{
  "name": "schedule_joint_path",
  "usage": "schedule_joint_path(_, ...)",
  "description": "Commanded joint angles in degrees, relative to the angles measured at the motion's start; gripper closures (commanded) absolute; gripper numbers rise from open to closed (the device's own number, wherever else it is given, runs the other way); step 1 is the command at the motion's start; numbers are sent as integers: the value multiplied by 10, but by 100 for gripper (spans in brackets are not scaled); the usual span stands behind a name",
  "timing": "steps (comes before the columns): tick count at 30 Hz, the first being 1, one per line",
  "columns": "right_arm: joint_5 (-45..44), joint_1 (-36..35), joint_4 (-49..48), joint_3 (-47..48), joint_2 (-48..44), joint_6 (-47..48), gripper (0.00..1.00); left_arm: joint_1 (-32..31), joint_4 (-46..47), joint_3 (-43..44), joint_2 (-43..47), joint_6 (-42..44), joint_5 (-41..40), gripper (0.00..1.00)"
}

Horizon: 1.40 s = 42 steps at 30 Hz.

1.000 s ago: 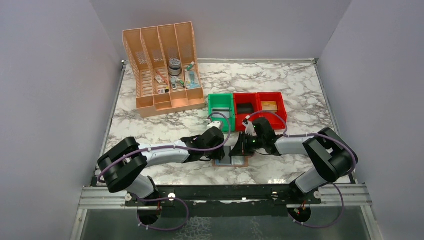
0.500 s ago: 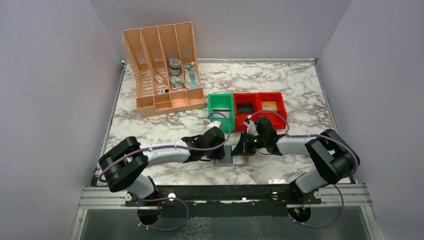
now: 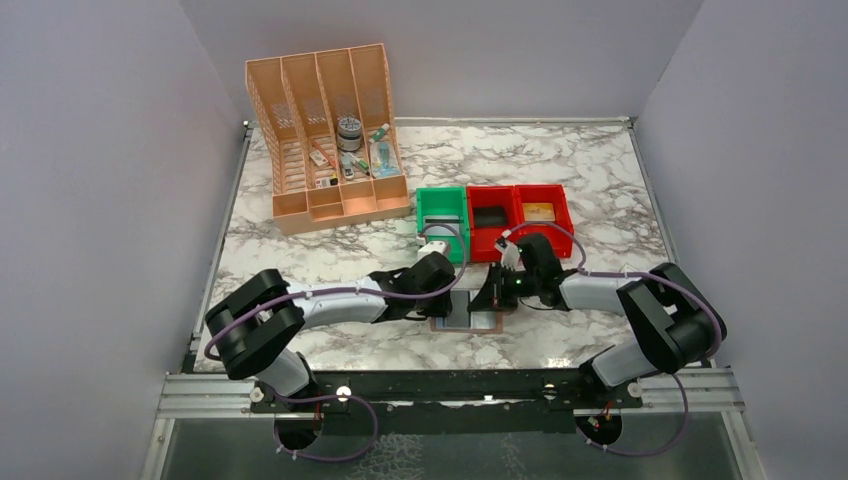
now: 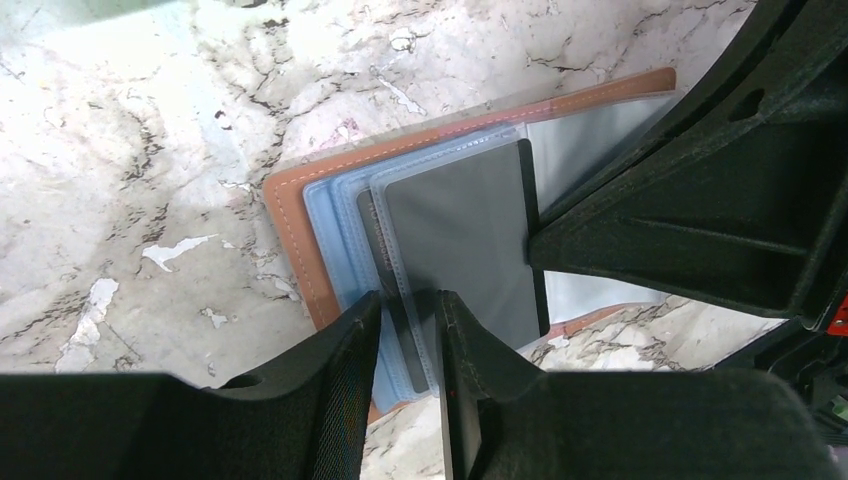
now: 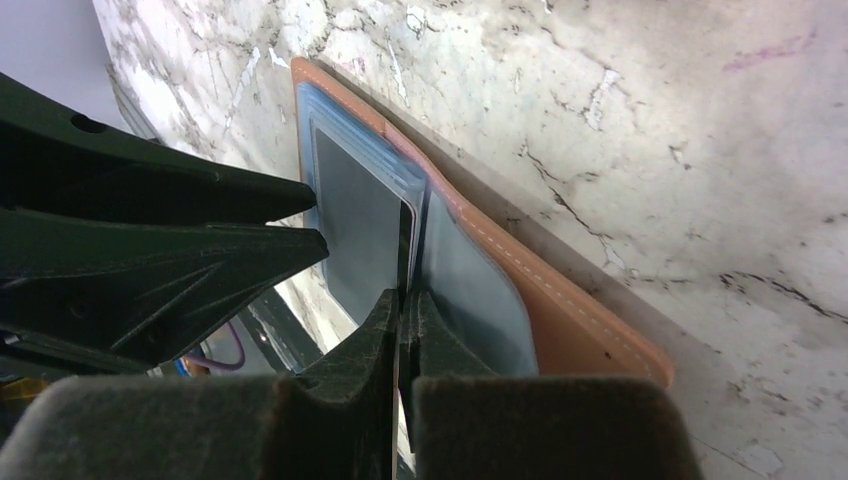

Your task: Take the credit cards out of the card holder

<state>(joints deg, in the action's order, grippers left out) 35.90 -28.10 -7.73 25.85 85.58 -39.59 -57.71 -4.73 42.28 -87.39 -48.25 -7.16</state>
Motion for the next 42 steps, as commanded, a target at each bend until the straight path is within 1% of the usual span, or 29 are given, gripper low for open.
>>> schedule_joint_path(1, 21, 23, 20, -15, -14, 29, 99, 0, -87, 9, -28, 23, -27, 69)
schedule_joint_path(7, 36, 48, 33, -17, -16, 39, 99, 1, -97, 11, -34, 24, -32, 71)
schedule_joint_path(14, 24, 58, 48, -31, -30, 46, 99, 0, -96, 11, -31, 22, -32, 72)
schedule_joint_path(15, -9, 59, 60, -39, -44, 43, 99, 0, -96, 13, -20, 21, -33, 71)
schedule_joint_path(21, -16, 59, 54, -43, -55, 27, 99, -4, -87, 40, 26, 40, -27, 60)
schedule_joint_path(24, -17, 59, 50, -43, -53, 25, 99, -7, -58, 58, 42, 55, -4, 56)
schedule_joint_path(28, -20, 59, 41, -48, -53, 15, 99, -8, 44, 61, 31, 67, 72, 55)
schedule_joint_path(29, -25, 59, 41, -49, -54, 14, 99, -8, 55, 68, 18, 67, 88, 55)
schedule_joint_path(31, -32, 59, 38, -53, -57, 8, 99, -8, 55, 77, -11, 63, 99, 62)
schedule_joint_path(33, -41, 59, 29, -58, -59, -2, 99, -8, 42, 72, -28, 47, 79, 68)
schedule_joint_path(35, -46, 59, 17, -65, -60, -16, 99, -8, 44, 55, -30, 41, 66, 70)
schedule_joint_path(37, -45, 58, 3, -73, -59, -30, 99, -8, 35, 40, -28, 34, 52, 70)
schedule_joint_path(40, -53, 59, -7, -80, -63, -39, 99, -8, 20, 32, -39, 30, 48, 72)
schedule_joint_path(42, -57, 59, -6, -76, -61, -34, 97, -9, 20, 29, -53, 32, 52, 79)
